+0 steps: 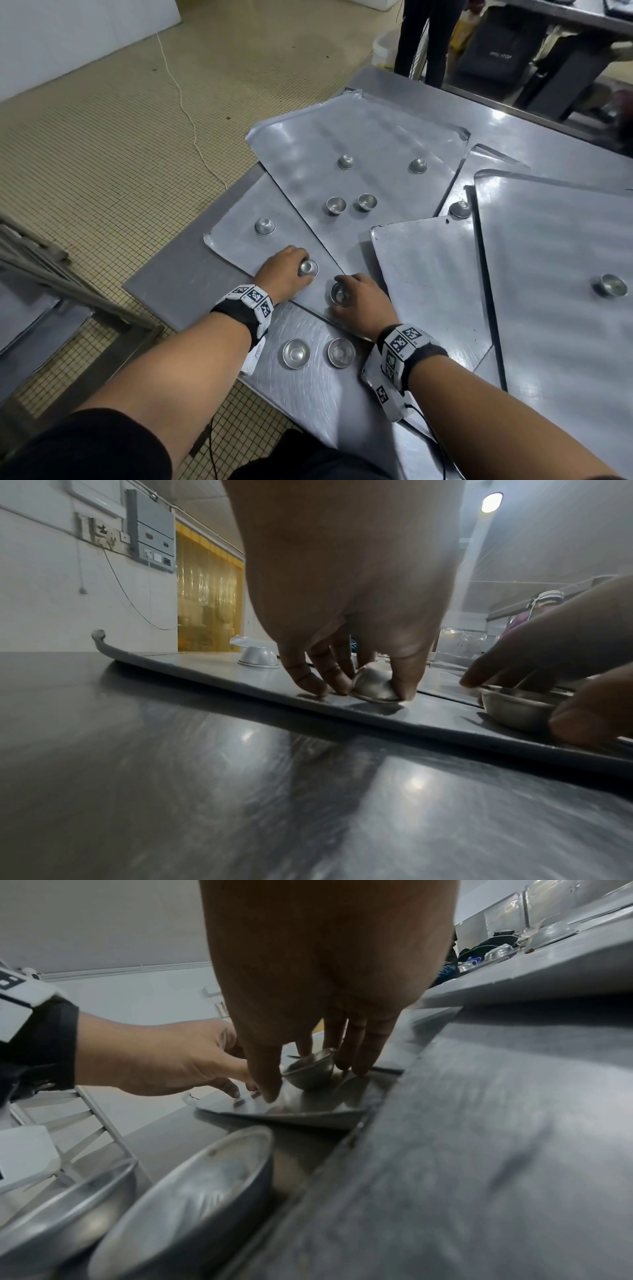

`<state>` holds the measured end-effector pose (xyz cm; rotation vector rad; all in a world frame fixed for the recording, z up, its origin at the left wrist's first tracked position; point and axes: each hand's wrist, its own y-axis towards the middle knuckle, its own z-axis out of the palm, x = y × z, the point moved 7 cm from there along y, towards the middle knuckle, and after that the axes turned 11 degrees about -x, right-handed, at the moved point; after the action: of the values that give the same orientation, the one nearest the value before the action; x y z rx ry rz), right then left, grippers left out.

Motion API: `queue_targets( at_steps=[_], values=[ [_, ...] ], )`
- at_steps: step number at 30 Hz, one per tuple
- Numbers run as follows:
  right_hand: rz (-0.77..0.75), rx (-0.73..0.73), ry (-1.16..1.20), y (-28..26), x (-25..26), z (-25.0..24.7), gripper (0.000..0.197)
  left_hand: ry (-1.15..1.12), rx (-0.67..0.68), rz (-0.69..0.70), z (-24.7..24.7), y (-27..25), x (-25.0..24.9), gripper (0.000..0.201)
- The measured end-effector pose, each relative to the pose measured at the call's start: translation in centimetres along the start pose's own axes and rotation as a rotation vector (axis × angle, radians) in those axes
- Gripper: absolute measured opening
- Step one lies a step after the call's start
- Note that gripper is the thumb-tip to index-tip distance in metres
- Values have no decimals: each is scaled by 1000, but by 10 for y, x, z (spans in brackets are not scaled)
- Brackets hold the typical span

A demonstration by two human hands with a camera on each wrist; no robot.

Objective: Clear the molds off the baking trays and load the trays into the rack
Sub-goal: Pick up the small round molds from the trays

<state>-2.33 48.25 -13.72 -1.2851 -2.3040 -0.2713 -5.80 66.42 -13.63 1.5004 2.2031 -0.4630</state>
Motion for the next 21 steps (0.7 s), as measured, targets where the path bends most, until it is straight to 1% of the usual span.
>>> queue_targets(
  at_steps=[3, 7, 8, 11, 14, 16, 19, 21],
  values=[
    [-10, -23, -12, -2, 0, -4, 46, -8, -8, 3, -1, -3, -1, 38],
    [6, -38, -16, -3, -3, -5, 41, -34, -1, -19, 0, -8, 1, 56],
    [8, -43, -15, -4, -3, -5, 37, -40, -5, -26, 0, -9, 2, 55],
    [16, -45, -8, -4, -4, -4, 31, -56, -25, -20, -2, -13, 3, 39],
    [26, -31, -2, -3, -3, -5, 37, -70, -50, -16, -6, -19, 6, 29],
    [24, -20, -3, -3, -3, -6, 40, -70, -67, -11, -8, -22, 7, 29],
    [19, -11, -4, -3, -2, -6, 38, -90, -74, -19, -9, -25, 10, 37],
    [20, -4, 1, -3, 0, -7, 39, -95, -62, -23, -9, -27, 11, 50]
  ],
)
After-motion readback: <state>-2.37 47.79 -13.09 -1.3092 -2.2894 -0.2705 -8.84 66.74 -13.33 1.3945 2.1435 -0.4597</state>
